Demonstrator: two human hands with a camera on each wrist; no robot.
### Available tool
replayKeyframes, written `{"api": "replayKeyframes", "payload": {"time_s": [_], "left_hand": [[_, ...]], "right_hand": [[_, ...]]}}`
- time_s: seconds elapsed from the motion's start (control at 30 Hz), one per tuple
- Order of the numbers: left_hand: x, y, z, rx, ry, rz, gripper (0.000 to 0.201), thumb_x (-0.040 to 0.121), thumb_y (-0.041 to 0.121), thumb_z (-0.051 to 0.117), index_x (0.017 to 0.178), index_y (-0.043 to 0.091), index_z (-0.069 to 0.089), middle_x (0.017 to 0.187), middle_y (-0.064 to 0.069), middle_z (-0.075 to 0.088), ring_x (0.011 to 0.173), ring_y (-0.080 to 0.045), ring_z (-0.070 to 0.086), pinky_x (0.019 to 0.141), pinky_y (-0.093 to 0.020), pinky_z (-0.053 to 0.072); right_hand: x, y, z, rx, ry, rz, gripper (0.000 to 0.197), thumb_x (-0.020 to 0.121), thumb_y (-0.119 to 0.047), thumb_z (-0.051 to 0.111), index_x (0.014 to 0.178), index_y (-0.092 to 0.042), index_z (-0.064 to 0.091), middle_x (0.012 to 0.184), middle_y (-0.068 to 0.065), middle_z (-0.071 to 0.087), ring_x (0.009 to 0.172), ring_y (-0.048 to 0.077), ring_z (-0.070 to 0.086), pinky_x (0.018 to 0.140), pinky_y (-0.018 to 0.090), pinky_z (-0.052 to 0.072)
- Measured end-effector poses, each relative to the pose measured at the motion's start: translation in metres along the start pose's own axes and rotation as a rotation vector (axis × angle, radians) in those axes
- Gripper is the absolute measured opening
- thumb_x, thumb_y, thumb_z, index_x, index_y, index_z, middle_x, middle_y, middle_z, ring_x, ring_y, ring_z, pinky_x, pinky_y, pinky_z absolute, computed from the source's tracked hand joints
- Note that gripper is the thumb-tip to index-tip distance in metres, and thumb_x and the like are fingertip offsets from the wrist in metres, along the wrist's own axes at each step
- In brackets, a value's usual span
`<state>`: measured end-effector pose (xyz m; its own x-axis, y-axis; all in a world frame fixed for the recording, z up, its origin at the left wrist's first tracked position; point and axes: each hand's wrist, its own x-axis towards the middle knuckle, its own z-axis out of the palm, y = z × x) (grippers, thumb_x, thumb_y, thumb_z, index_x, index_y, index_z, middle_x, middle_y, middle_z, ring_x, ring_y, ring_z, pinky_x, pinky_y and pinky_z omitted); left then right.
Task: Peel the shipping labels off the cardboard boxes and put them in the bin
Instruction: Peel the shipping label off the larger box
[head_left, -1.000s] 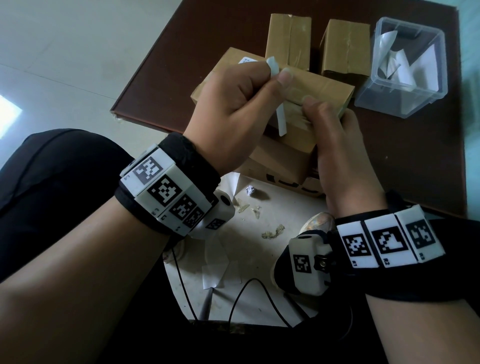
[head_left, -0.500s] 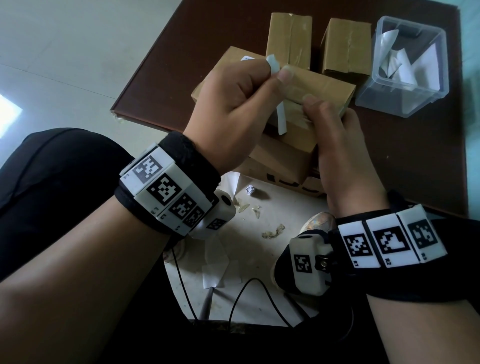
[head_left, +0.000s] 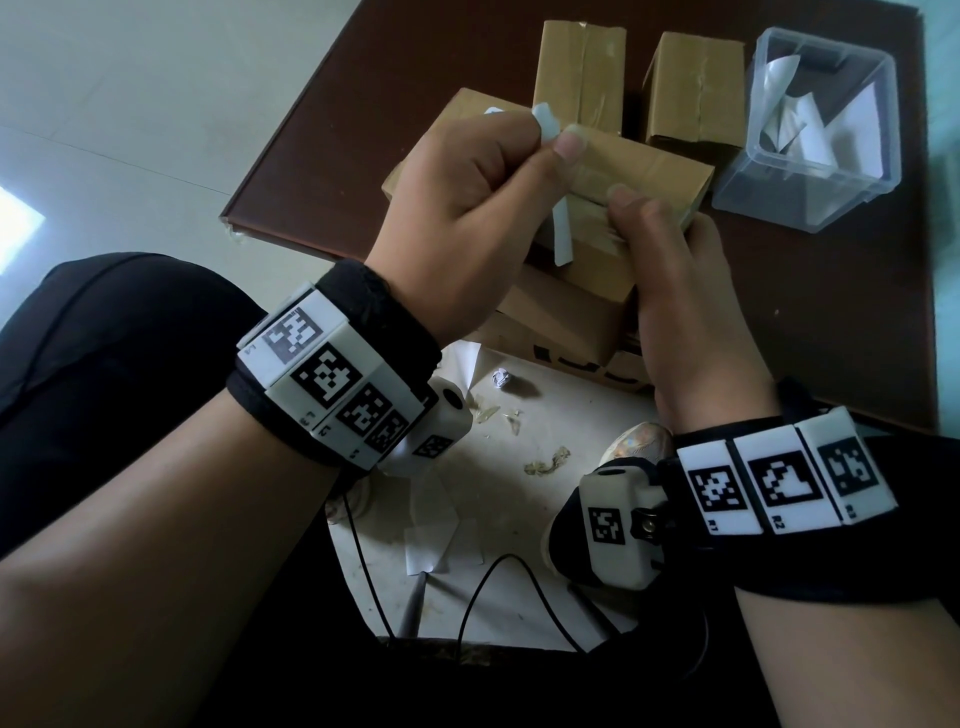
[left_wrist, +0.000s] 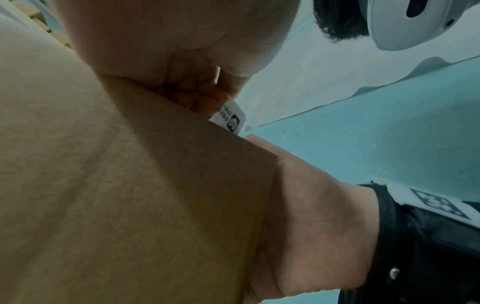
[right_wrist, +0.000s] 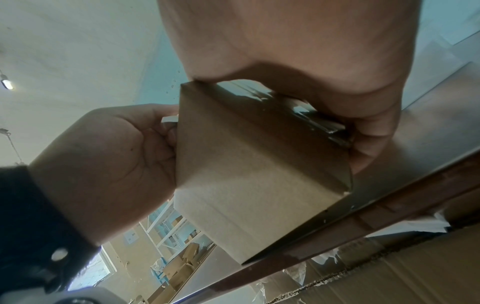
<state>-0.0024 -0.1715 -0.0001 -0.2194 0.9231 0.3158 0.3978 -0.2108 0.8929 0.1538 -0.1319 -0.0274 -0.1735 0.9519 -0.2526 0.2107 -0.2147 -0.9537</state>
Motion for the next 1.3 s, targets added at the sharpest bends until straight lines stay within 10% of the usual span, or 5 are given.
{"api": "replayKeyframes", "payload": {"time_s": [1.3], "left_hand": [[0.0006,-0.0047,-0.0002,-0.009,0.013,0.032,0.035,0.104,0.010,0.051,0.070,0.005,0.050,0.060,0.010,0.038,0.052,-0.001,0.037,0.055,-0.016,0.032]], "right_hand": [[0.0015,0.0030,-0.0007,0.008,-0.004,-0.030,0.073,0.078,-0.070,0.065,0.137,-0.027,0.055,0.121,-0.009,0.071,0.108,0.007,0.071,0.102,0.049,0.057]]}}
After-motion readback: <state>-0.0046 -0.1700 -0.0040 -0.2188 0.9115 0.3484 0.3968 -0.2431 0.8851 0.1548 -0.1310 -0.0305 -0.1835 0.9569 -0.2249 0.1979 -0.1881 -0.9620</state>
